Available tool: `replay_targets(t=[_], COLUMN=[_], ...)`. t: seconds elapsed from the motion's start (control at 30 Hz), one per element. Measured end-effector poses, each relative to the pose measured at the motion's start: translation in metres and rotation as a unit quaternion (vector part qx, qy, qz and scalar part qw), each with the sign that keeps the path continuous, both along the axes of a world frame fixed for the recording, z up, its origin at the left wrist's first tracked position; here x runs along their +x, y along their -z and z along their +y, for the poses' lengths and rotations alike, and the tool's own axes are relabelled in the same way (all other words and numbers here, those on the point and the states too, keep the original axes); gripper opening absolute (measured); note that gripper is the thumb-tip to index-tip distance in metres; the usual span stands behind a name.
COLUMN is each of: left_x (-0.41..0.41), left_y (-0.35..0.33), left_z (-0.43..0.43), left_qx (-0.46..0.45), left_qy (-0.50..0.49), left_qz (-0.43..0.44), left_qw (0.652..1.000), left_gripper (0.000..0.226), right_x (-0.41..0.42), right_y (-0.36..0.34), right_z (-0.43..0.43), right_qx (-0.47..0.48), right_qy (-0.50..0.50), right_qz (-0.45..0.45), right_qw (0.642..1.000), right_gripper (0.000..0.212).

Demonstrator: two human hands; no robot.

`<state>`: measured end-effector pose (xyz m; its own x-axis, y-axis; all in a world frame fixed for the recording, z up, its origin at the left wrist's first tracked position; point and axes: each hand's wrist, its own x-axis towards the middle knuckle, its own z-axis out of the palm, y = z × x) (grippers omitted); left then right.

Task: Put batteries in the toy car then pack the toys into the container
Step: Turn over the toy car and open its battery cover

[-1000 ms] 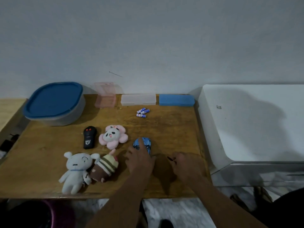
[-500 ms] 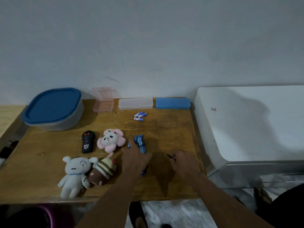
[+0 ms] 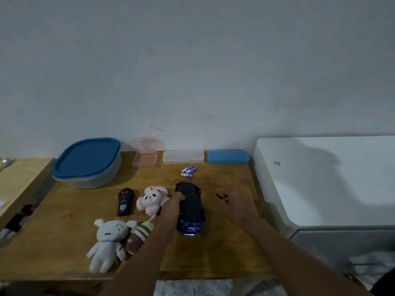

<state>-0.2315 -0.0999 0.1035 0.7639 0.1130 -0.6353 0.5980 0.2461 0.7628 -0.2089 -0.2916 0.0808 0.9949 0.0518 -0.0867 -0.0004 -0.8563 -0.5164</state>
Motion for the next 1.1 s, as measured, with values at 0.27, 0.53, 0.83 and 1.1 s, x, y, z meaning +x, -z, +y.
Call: replay_targets(t=[0.27, 0.53, 0.83, 1.1], left_x=[0.022, 0.035, 0.037, 0.039], left_y=[0.003, 0.011, 0.023, 0.014], left_z=[0.023, 0.048, 0.066, 0.069], left_qx=[-0.068, -0.077, -0.073, -0.071], left_qy=[0.104, 0.245, 0.358, 0.34], left_qz=[-0.007, -0.117, -0.168, -0.217], left_qw=[0.992, 0.959, 0.916, 0.912], left_gripper=[0.034, 0.072, 0.122, 0.117], right_x=[0.012, 0.005, 0.003, 0.005], right_y=[-0.022, -0.04, -0.062, -0.073], right_z=[0.012, 0.044, 0.075, 0.086], right_qx=[0.017, 0.12, 0.243, 0.322], right_qy=[0.088, 0.2, 0.226, 0.16], right_qz=[-0.049, -0.066, -0.11, -0.156], right_qw=[0.995, 0.97, 0.937, 0.92], right_gripper=[0.02, 0.011, 0.026, 0.026])
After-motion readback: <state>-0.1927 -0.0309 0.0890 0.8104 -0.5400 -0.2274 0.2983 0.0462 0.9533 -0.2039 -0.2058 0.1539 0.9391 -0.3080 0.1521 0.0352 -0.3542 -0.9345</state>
